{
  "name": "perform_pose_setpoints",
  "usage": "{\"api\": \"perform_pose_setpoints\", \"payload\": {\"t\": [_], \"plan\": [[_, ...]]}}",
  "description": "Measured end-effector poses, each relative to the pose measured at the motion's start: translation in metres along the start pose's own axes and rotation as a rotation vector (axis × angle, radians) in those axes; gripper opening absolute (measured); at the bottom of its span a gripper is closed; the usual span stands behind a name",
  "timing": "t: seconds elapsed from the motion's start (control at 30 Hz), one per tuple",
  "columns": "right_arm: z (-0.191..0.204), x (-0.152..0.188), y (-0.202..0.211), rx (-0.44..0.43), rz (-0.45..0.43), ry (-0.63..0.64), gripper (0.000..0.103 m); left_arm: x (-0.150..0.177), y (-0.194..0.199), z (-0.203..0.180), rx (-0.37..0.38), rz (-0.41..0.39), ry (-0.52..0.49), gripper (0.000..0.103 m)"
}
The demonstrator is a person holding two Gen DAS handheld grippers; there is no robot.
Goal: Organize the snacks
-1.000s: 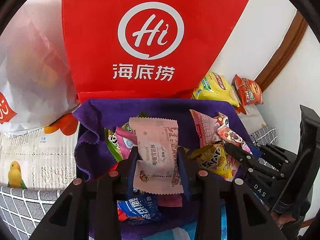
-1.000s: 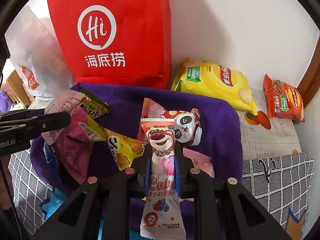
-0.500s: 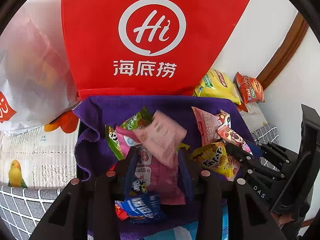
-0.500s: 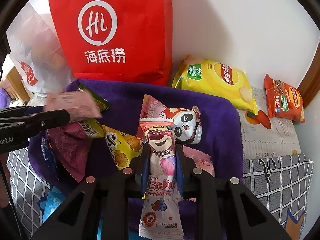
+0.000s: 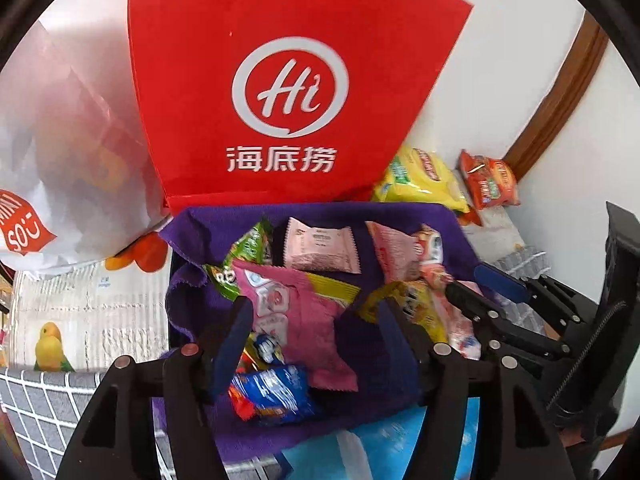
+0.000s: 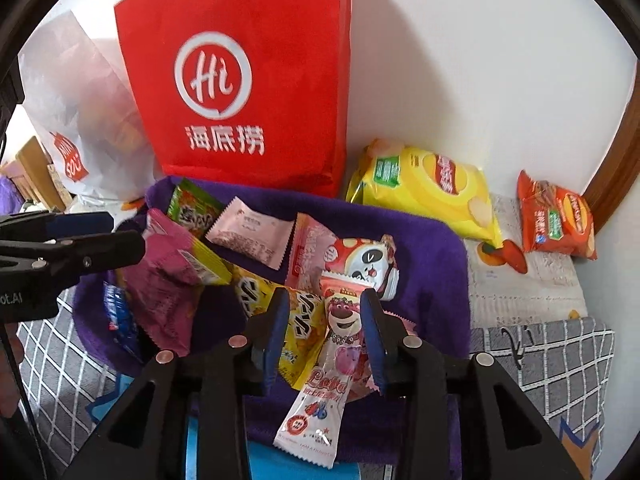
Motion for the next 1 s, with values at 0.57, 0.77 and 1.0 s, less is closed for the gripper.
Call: {"api": "perform_pose_setpoints", "payload": {"t": [0.57, 0.77, 1.0], "plan": [[-0.029, 0.028, 0.143, 0.062, -0.091, -0.141, 0.055, 0.062, 0.108, -0.068, -0.057, -0.143, -0.104, 0.083], [-0.033, 0.062, 0.198, 0.09, -0.136, -0.15, 0.057, 0.103, 0.142, -0.081, -0.093, -0.2, -0.101, 0.083], [-0.03, 0.11, 0.238, 0.09, -0.157, -0.173, 0.082, 0.154, 0.175, -0.093, -0.13, -0.259, -0.096, 0.083]]}}
Point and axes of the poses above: each gripper's, at about its wrist camera, not at the fingertips, and y roughly against the way its jaws point, z to its left, x to its underside, the point moved 7 cm from there along -y, roughly the way its jaws point, and after that the axes turned 9 degrees about x, right-handed, at the moved point
